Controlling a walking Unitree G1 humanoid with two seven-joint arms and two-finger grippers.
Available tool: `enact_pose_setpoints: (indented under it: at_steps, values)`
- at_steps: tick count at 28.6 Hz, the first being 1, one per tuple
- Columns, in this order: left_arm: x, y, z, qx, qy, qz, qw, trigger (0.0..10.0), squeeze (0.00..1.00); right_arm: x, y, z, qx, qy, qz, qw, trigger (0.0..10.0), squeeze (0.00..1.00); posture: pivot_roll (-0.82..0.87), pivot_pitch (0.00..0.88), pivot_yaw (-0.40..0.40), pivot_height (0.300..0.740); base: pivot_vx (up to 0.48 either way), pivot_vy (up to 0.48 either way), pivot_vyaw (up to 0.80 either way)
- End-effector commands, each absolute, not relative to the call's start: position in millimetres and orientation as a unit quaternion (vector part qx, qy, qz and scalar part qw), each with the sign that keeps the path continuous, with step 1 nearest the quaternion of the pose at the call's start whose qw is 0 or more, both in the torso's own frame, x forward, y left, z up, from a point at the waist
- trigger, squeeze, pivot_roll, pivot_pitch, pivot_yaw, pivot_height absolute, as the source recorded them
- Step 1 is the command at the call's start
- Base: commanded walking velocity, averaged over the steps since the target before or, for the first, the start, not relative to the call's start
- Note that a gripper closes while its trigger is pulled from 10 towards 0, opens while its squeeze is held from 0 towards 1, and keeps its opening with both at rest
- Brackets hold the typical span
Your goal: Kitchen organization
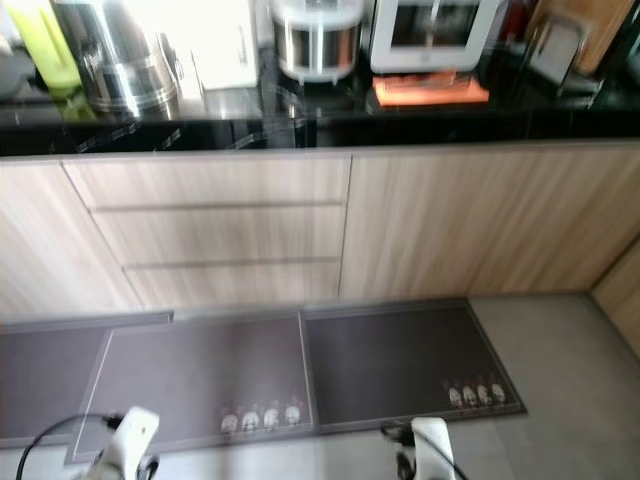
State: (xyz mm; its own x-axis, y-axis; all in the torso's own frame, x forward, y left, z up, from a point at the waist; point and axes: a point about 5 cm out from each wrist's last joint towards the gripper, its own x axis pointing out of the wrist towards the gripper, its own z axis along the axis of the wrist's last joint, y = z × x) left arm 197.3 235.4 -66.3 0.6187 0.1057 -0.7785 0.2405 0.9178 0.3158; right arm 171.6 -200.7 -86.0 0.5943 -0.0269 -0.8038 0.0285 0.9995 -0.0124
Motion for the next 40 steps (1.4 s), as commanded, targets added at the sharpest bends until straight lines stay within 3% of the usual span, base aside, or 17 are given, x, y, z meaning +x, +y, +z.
enact_pose_setpoints:
  at_steps: [1, 19, 30, 40]
  values:
    - [192.9, 241.2, -67.1, 0.209, 0.441, -0.035, 0.872, 10.0, 0.0, 178.4, -197.6, -82.9, 0.008, 0.435, -0.014, 0.901, 10.0, 0.0, 0.0, 0.0, -0.023, 0.74, 0.0, 0.375, 0.0]
    - [190.3, 243.1, -67.9, 0.208, 0.441, -0.028, 0.872, 10.0, 0.0, 172.3, -189.5, -86.8, 0.007, 0.444, 0.0, 0.896, 10.0, 0.0, 0.02, 0.0, -0.026, 0.74, 0.0, 0.355, 0.12]
    - [198.7, 243.3, -63.4, 0.196, 0.43, -0.016, 0.881, 10.0, 0.0, 171.4, -193.2, -86.6, -0.003, 0.446, 0.006, 0.895, 10.0, 0.0, 0.02, 0.0, -0.025, 0.74, 0.0, 0.0, 0.0]
    - [197.6, 237.8, -65.4, 0.195, 0.43, -0.02, 0.881, 10.0, 0.0, 169.3, -200.8, -86.6, -0.011, 0.451, 0.001, 0.893, 10.0, 0.0, 0.02, 0.0, -0.03, 0.74, 0.0, 0.0, 0.7]
